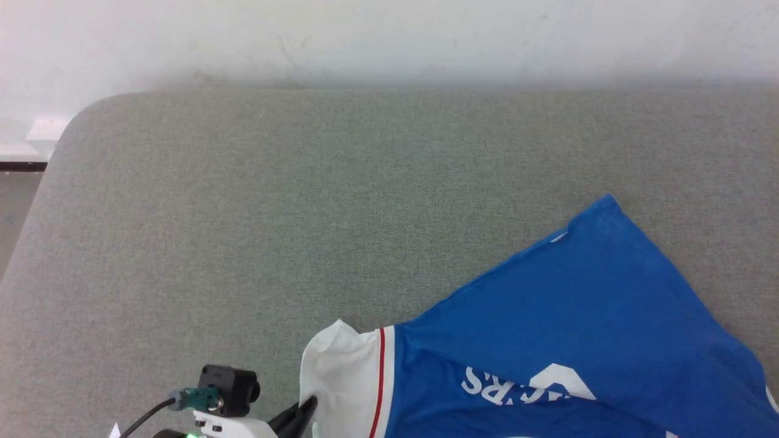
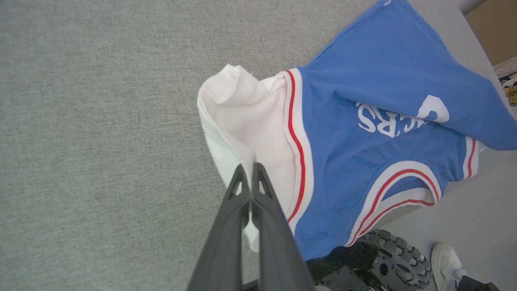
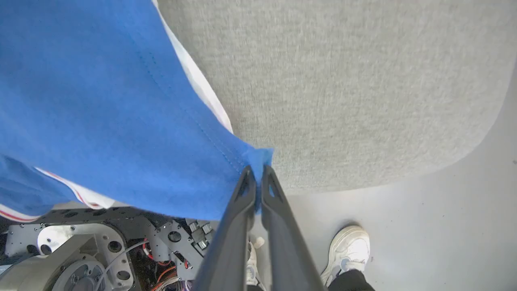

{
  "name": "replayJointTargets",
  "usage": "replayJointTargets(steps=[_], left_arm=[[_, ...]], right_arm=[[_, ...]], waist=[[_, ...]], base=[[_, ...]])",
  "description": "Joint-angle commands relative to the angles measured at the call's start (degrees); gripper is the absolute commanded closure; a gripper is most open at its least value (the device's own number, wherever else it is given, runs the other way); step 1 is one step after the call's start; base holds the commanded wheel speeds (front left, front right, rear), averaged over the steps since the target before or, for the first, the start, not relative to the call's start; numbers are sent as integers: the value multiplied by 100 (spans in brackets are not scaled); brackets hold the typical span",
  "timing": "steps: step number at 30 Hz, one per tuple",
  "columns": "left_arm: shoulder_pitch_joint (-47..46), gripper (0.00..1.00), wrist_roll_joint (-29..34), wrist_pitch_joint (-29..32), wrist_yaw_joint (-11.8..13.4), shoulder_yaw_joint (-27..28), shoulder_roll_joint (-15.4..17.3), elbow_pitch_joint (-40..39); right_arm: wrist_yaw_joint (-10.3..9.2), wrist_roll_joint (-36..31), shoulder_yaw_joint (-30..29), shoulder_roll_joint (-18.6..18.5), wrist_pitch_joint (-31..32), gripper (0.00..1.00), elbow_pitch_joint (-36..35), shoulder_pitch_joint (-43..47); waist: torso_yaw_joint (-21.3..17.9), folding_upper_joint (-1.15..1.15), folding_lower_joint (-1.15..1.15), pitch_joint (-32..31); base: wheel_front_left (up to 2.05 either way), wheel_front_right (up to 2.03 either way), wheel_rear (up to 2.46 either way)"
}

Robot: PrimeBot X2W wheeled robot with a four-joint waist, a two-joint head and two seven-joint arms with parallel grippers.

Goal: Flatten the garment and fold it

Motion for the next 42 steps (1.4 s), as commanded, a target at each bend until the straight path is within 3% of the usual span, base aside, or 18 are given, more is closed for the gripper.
replayJointTargets(steps=[1,8,16,27,38,39,40,42], left_arm=[[-87,100,25,-27,14,-12,-9,-16],[-229,100,100,-43,24,-68,-45,-103],[-491,100,256,-73,-13,-282,-177,-267],[-818,100,404,-203,-72,-608,-486,-223],[-984,100,412,-325,-133,-747,-643,-3],[-988,100,405,-332,-135,-751,-651,14],[-991,100,399,-341,-135,-752,-656,30],[-988,100,385,-368,-128,-737,-660,60]], right_arm=[[-5,-132,-26,-4,-51,0,-175,-128],[-5,-161,240,-179,-214,0,-497,-950],[-5,50,1288,-428,-251,0,-459,-2580],[-5,-277,2592,-610,-394,0,929,-4231],[-5,-188,3374,-879,-368,0,1977,-4211],[-5,-147,3457,-900,-323,59,2037,-4146],[-5,-80,3491,-898,-320,100,2076,-4107],[-5,8,3469,-863,-469,100,2115,-4098]], waist=[[72,0,0,77],[269,0,0,273],[765,0,0,782],[1405,0,0,1389],[1688,0,0,1589],[1694,0,0,1584],[1693,0,0,1576],[1668,0,0,1534]], base=[[0,0,0],[0,0,0],[0,0,0],[0,0,0],[0,0,0],[0,0,0],[0,0,0],[0,0,0]])
